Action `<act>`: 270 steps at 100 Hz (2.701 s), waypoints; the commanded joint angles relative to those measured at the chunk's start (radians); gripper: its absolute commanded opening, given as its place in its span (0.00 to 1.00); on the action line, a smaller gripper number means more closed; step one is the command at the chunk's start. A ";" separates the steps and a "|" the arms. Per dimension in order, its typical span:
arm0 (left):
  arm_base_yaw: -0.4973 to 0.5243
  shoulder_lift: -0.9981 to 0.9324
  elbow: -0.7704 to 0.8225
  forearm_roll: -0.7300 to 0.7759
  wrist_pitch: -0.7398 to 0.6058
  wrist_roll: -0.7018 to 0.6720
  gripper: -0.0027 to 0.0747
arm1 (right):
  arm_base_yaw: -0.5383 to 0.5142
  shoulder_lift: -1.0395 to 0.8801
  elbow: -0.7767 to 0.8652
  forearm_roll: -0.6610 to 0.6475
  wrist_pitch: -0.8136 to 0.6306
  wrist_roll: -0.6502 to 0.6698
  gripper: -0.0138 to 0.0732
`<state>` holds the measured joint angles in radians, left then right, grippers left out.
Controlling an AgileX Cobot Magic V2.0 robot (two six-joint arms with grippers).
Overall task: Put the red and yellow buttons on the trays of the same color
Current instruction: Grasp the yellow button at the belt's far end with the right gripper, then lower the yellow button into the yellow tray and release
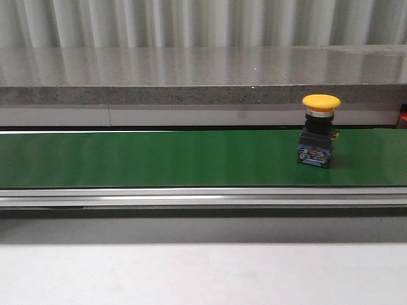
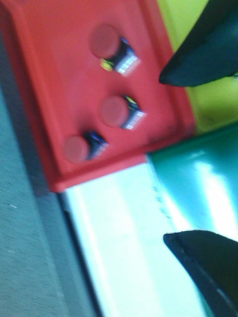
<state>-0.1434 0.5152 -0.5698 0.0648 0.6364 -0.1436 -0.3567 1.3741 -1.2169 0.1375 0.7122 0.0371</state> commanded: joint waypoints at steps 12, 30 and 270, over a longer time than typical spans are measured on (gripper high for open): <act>-0.006 0.004 -0.026 0.002 -0.073 0.001 0.01 | 0.060 -0.153 0.157 0.005 -0.051 -0.037 0.84; -0.006 0.004 -0.026 0.002 -0.073 0.001 0.01 | 0.137 -0.198 0.259 0.005 -0.029 -0.083 0.84; -0.006 0.004 -0.026 0.000 -0.073 0.001 0.01 | 0.011 -0.292 0.295 -0.032 -0.030 -0.017 0.41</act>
<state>-0.1434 0.5152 -0.5698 0.0648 0.6364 -0.1436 -0.2623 1.1301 -0.8927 0.1136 0.7169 -0.0321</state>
